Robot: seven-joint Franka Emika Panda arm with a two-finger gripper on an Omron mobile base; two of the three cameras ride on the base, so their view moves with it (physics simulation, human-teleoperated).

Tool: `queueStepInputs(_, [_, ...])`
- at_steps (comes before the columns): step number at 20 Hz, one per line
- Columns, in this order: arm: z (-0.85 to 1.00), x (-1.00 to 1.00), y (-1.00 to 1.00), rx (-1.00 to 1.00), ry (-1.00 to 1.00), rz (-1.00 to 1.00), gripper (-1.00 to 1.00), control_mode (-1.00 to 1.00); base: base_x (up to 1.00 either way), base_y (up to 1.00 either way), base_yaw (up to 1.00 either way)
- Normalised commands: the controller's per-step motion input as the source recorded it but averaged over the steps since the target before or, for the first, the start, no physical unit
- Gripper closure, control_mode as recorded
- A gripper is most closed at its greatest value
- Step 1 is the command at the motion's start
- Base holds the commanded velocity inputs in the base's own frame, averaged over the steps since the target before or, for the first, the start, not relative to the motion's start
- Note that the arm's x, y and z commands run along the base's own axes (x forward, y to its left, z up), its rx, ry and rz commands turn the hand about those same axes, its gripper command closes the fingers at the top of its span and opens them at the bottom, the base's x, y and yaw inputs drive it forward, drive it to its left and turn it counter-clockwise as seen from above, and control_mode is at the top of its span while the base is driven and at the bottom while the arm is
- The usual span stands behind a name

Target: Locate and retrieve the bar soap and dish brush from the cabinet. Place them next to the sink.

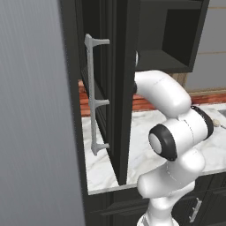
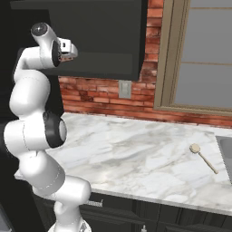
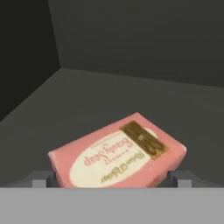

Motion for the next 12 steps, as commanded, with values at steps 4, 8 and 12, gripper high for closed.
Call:
queueStepInputs(4, [-0.09, 0.23, 0.01, 0.00, 0.00, 0.02, -1.00, -1.00, 0.00, 0.00, 0.00])
queueStepInputs(8, [-0.22, 0.10, 0.06, 0.01, 0.01, 0.00, 1.00, -1.00, 0.00, 0.00, 0.00])
queueStepInputs(12, [-0.07, 0.04, 0.00, 0.00, 0.00, 0.00, 1.00, -1.00, 0.00, 0.00, 0.00])
